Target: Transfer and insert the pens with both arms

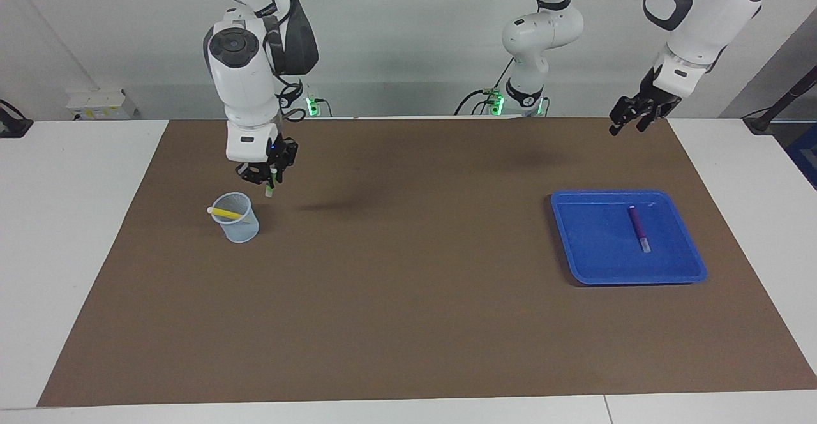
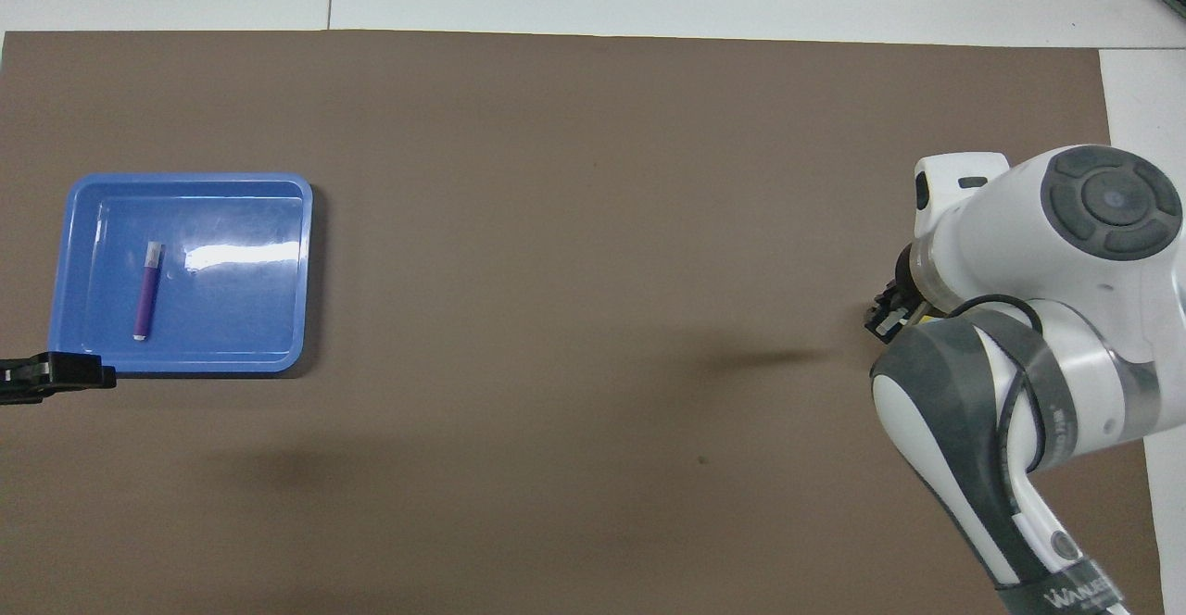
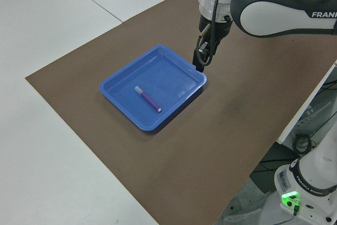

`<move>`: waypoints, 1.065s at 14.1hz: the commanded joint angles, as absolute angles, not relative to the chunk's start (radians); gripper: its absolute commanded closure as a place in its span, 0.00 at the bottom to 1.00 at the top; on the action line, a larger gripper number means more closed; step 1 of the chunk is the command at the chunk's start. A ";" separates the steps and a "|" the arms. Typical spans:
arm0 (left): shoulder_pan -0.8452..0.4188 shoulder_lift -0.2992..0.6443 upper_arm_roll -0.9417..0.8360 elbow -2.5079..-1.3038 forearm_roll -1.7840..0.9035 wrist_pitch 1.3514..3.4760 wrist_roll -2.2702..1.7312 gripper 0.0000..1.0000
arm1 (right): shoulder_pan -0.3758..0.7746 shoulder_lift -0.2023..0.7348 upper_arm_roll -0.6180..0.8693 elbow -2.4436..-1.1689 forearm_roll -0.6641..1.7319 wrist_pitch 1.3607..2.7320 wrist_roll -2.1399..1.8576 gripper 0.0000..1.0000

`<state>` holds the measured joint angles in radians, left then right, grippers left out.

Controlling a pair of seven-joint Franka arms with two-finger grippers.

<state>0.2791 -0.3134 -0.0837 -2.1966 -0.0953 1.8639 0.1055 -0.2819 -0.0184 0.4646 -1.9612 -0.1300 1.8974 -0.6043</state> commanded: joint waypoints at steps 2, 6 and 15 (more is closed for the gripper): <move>0.310 -0.238 -0.092 -2.201 -0.058 1.962 0.172 0.21 | -0.373 -0.028 0.480 -1.997 -0.158 1.963 -0.783 1.00; 0.310 -0.152 -0.092 -2.201 -0.058 2.071 0.202 0.21 | -0.400 -0.031 0.482 -2.042 -0.156 2.006 -0.833 1.00; 0.316 0.024 -0.092 -2.191 -0.015 2.298 0.267 0.21 | -0.446 -0.034 0.482 -2.105 -0.146 2.057 -0.825 0.54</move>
